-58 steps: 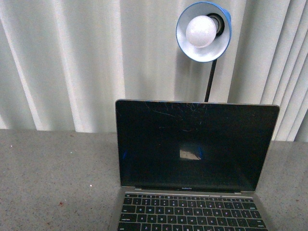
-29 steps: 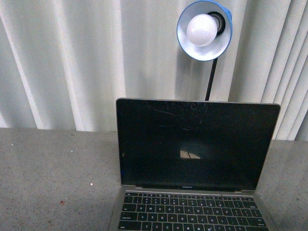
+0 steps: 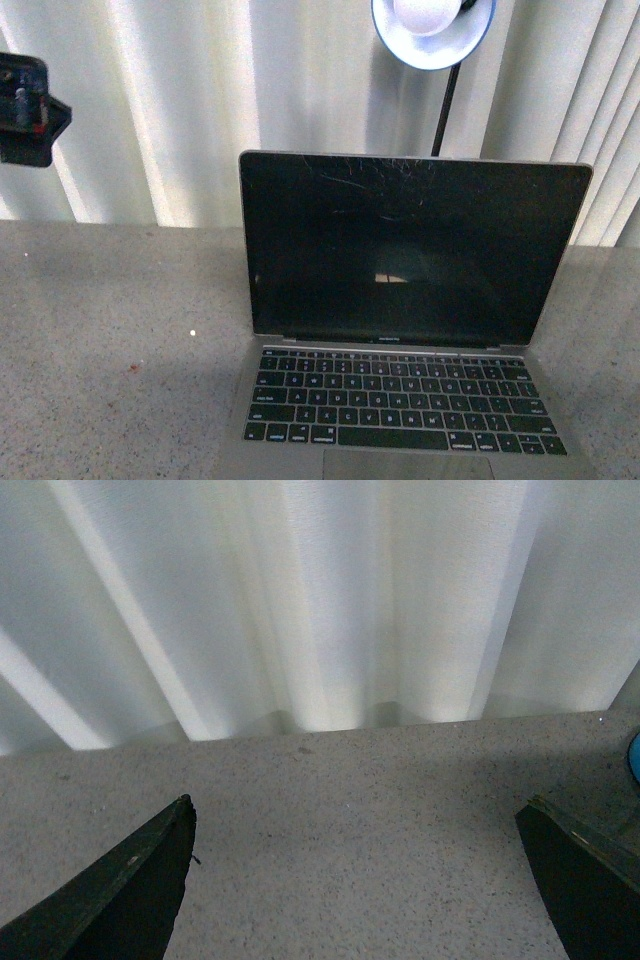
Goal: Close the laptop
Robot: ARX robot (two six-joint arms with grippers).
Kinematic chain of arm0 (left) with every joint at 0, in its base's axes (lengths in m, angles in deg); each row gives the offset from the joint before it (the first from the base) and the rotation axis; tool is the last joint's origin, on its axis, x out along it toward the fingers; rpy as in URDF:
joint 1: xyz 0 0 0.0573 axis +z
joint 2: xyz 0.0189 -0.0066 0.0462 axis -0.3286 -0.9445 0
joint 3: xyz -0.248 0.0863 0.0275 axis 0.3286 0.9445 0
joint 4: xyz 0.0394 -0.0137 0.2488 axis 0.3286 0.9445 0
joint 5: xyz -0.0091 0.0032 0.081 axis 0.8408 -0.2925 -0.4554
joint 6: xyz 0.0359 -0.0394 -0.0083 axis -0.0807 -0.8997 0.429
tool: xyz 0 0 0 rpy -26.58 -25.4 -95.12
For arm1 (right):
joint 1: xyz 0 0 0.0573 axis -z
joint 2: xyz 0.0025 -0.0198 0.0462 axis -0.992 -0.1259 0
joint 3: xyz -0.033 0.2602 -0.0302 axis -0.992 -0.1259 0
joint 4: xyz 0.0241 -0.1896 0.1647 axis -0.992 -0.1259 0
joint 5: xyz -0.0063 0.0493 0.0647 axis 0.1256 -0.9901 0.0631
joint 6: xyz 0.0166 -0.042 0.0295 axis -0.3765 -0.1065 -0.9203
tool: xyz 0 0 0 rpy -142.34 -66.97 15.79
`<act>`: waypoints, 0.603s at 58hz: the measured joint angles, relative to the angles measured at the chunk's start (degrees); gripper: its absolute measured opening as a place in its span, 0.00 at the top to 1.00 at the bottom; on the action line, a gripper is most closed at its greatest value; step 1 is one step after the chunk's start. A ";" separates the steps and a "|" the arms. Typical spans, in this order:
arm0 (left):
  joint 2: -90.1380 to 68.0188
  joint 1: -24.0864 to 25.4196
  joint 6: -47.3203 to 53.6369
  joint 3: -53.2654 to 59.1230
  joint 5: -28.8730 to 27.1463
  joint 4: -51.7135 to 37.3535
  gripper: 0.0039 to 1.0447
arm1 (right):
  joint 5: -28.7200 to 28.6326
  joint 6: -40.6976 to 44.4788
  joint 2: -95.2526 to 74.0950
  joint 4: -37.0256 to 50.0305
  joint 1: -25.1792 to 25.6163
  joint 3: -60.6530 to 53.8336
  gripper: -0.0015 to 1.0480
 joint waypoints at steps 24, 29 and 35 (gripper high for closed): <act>-12.31 -4.57 16.68 -24.22 5.77 17.29 0.06 | -11.37 26.91 -16.04 -17.94 -0.52 25.44 0.07; -14.32 -5.77 20.20 -28.63 6.97 21.84 0.06 | -14.32 30.40 -18.03 -20.22 -0.94 28.74 0.07; -17.40 -6.95 25.38 -34.42 7.30 27.41 0.06 | -18.91 35.23 -19.85 -24.96 -1.84 32.35 0.07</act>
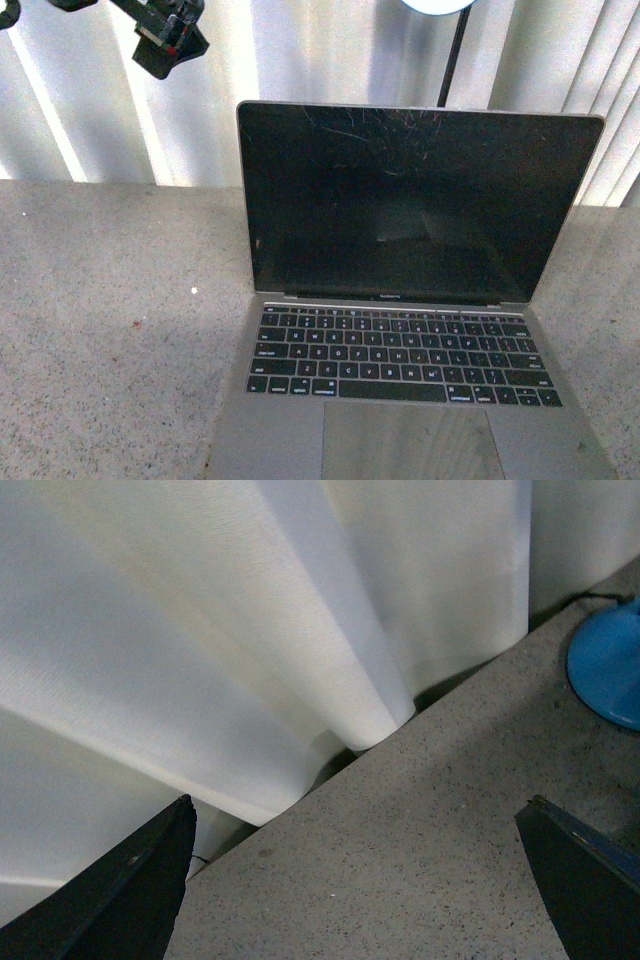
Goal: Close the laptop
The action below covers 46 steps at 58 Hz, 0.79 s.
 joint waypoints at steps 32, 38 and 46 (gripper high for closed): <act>-12.66 -6.10 18.88 -28.55 0.76 27.45 0.22 | -2.86 20.74 -7.56 -26.43 -6.69 17.75 0.34; -14.32 -7.04 21.38 -31.26 0.81 29.73 0.41 | -2.84 22.97 -8.41 -29.00 -7.32 19.32 0.51; -15.63 -7.74 24.57 -33.48 0.52 32.61 0.63 | -2.71 25.20 -9.07 -31.78 -7.85 20.76 0.73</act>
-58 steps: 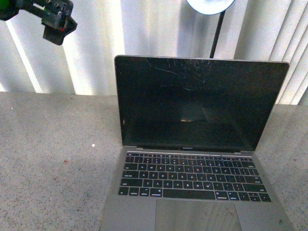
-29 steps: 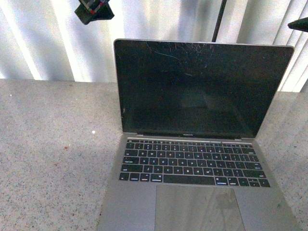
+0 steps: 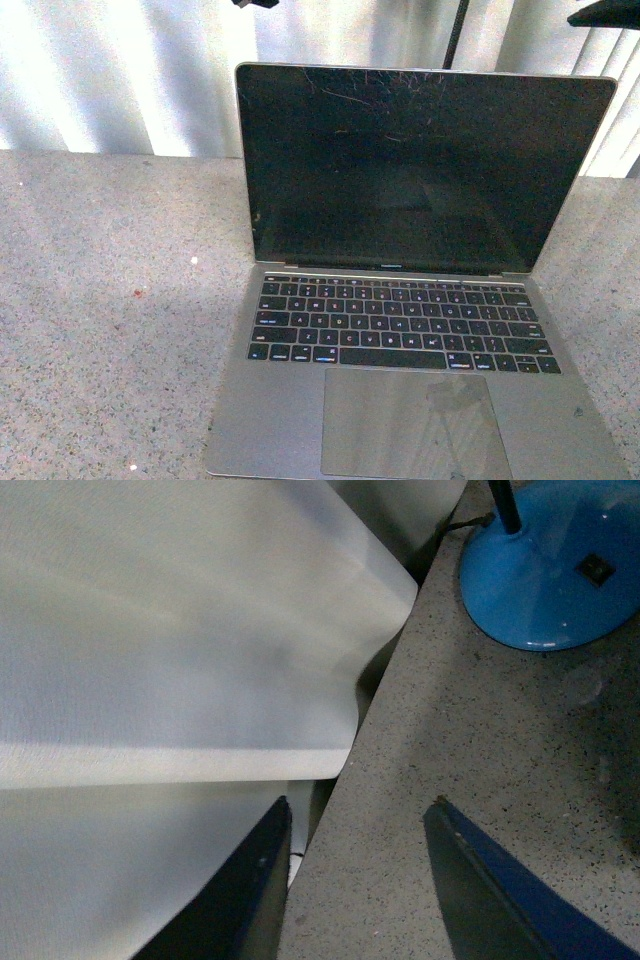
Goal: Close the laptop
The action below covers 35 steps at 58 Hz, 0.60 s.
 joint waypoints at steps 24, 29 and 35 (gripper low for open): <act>-3.63 -1.20 7.87 -5.20 -0.98 7.82 0.97 | 1.81 5.22 -3.67 -12.28 -0.70 7.34 0.97; -3.78 -1.49 8.46 -5.25 -0.48 8.26 0.97 | 1.97 5.29 -4.11 -14.14 -0.94 8.28 0.97; -4.11 -1.73 8.70 -5.25 0.15 8.44 0.97 | 2.43 5.62 -4.39 -16.11 -1.27 8.83 0.97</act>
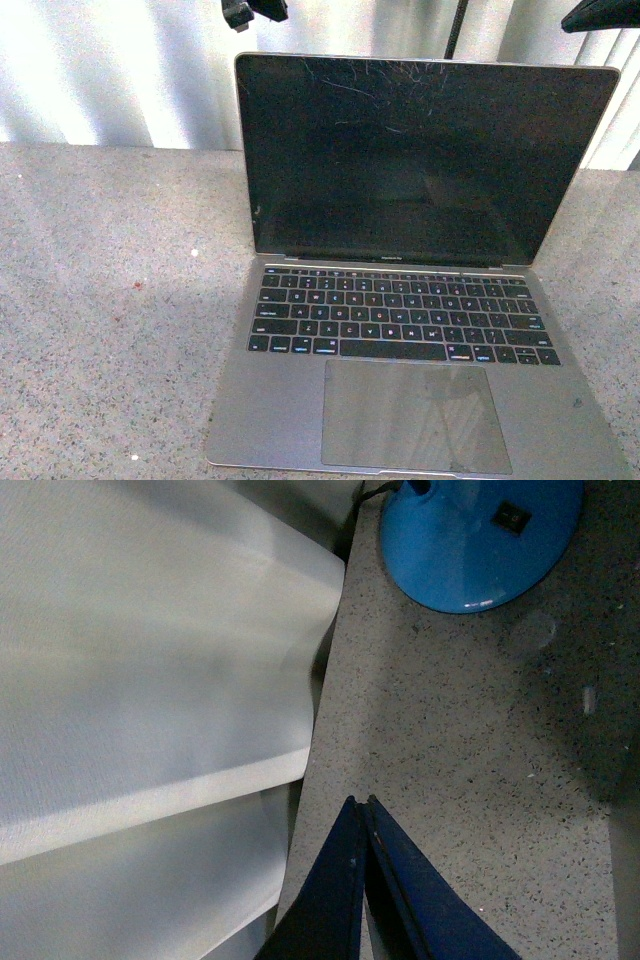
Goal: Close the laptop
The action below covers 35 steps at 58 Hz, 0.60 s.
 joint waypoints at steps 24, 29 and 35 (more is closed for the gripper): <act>-1.97 -0.55 1.07 -0.74 1.79 3.50 0.97 | 0.79 0.07 -2.10 -4.44 -1.25 0.09 0.97; -2.69 -0.83 1.03 -1.62 1.92 3.78 0.97 | 0.85 -0.04 -2.47 -4.57 -1.42 0.09 0.97; -3.34 -1.18 1.05 -2.12 1.79 3.76 0.97 | 0.83 -0.44 -2.75 -4.72 -1.75 0.09 0.97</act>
